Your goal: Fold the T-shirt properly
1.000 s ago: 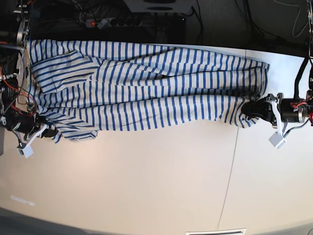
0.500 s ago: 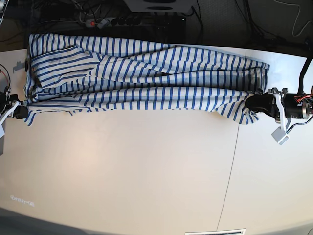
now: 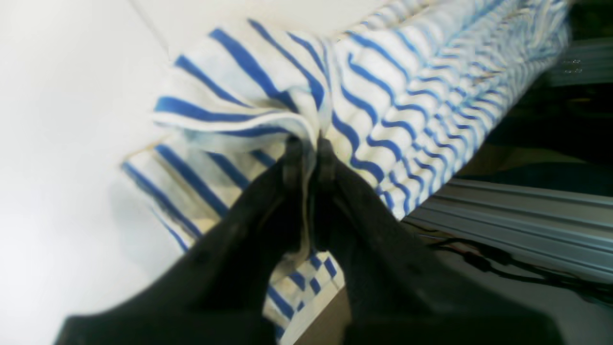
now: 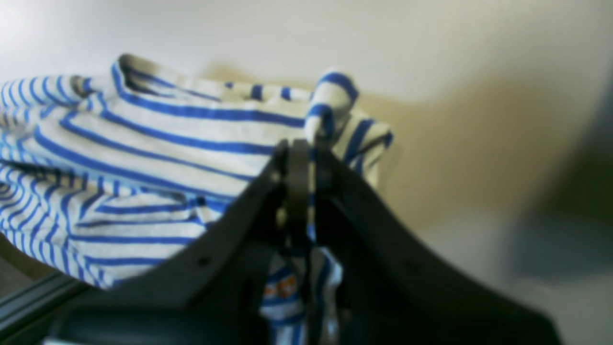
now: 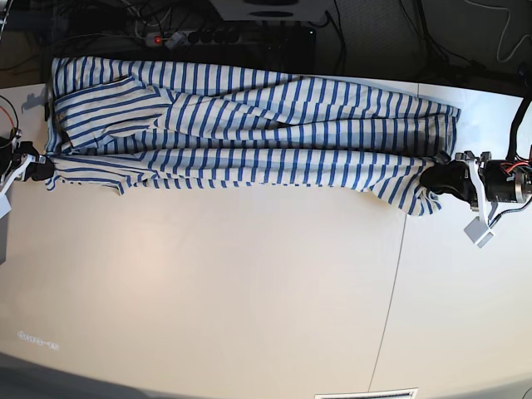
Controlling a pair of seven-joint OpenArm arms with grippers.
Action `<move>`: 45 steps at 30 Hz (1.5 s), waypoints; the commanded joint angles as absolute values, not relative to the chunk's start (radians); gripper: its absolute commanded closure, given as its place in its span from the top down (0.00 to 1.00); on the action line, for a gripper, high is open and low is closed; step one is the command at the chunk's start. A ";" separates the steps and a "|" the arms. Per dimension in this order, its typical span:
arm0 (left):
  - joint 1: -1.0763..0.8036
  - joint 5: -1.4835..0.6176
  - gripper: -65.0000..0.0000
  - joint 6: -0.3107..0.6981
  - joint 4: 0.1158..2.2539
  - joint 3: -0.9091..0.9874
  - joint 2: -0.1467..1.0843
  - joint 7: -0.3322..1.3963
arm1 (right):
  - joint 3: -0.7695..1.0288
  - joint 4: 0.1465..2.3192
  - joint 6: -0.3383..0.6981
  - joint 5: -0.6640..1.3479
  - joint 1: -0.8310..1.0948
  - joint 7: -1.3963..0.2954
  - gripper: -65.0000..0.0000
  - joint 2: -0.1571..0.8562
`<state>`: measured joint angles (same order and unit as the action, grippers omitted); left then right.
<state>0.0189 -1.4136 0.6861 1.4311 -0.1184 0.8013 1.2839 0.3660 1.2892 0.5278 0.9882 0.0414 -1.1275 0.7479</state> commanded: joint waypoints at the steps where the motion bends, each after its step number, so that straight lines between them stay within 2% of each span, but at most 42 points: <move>1: 0.029 -1.423 0.02 0.698 1.438 -0.108 0.830 1.275 | 0.381 1.301 0.607 1.003 0.038 -1.122 0.00 0.781; 7: 0.001 -1.395 0.46 0.698 1.438 -0.108 0.829 1.237 | 0.381 1.301 0.606 1.010 0.117 -1.130 0.00 0.779; 10: 0.000 -1.370 0.49 0.698 1.439 -0.108 0.829 1.215 | 0.381 1.301 0.606 0.981 0.138 -1.129 0.00 0.772; 12: 0.000 -1.367 0.49 0.698 1.439 -0.108 0.829 1.203 | 0.381 1.301 0.606 0.968 0.139 -1.129 0.34 0.768; 13: 0.000 -1.368 0.49 0.698 1.439 -0.108 0.829 1.200 | 0.381 1.301 0.604 0.970 0.139 -1.127 0.48 0.769; 14: 0.002 -1.367 0.49 0.698 1.439 -0.108 0.829 1.197 | 0.381 1.301 0.603 0.971 0.139 -1.125 0.55 0.770; 15: 0.003 -1.367 0.49 0.698 1.439 -0.108 0.829 1.193 | 0.381 1.302 0.603 0.975 0.139 -1.117 0.56 0.770; 23: 0.003 -1.378 0.49 0.698 1.439 -0.003 0.829 1.182 | 0.418 1.406 0.603 0.994 0.136 -1.088 0.56 0.757; 32: 0.002 -1.447 0.49 0.698 1.439 0.252 0.830 1.201 | 0.551 1.633 0.603 1.060 0.139 -1.134 0.54 0.745; 33: 0.002 -1.449 0.49 0.698 1.439 0.277 0.830 1.202 | 0.551 1.653 0.603 1.073 0.142 -1.147 0.49 0.744; 34: 0.002 -1.448 0.49 0.698 1.439 0.299 0.831 1.201 | 0.550 1.671 0.603 1.093 0.147 -1.164 0.39 0.742; 36: 0.003 -1.448 0.49 0.698 1.439 0.332 0.838 1.200 | 0.550 1.700 0.603 1.122 0.157 -1.192 0.10 0.730; 37: 0.002 -1.448 0.49 0.698 1.439 0.348 0.841 1.200 | 0.550 1.715 0.603 1.131 0.169 -1.196 0.00 0.725; 45: 0.002 -1.445 0.49 0.698 1.439 0.388 0.862 1.201 | 0.550 1.798 0.606 1.194 0.339 -1.217 0.00 0.712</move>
